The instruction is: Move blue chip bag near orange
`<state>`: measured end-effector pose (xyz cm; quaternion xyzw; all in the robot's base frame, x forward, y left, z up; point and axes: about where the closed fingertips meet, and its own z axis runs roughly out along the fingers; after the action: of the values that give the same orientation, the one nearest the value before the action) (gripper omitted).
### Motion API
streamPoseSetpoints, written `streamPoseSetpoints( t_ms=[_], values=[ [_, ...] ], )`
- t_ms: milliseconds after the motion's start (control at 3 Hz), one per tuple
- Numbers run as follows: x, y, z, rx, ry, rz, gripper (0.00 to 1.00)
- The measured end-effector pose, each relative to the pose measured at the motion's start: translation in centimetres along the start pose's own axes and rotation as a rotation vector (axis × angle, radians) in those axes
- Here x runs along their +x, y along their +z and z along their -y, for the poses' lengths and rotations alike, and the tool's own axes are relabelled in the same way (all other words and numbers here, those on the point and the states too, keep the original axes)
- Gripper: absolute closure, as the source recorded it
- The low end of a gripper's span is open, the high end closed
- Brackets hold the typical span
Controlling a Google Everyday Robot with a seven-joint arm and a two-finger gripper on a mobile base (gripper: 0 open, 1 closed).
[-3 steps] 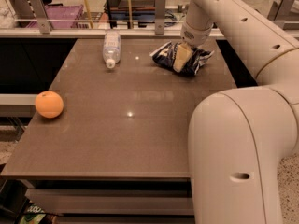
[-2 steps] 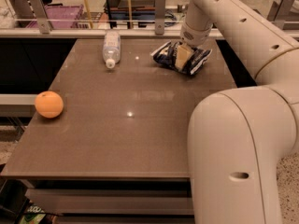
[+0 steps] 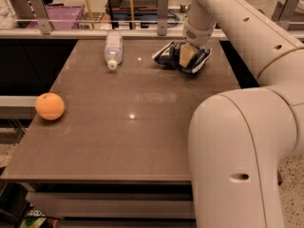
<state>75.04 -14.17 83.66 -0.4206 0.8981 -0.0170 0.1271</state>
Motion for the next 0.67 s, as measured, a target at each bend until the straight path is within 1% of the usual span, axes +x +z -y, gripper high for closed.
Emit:
streamPoseSetpoints(
  t_ms=[333,667],
  values=[
    [0.0,0.0,0.0,0.000,0.000,0.000,1.00],
    [0.0,-1.3,-1.2,-0.030,-0.019,-0.018,1.00]
  ],
)
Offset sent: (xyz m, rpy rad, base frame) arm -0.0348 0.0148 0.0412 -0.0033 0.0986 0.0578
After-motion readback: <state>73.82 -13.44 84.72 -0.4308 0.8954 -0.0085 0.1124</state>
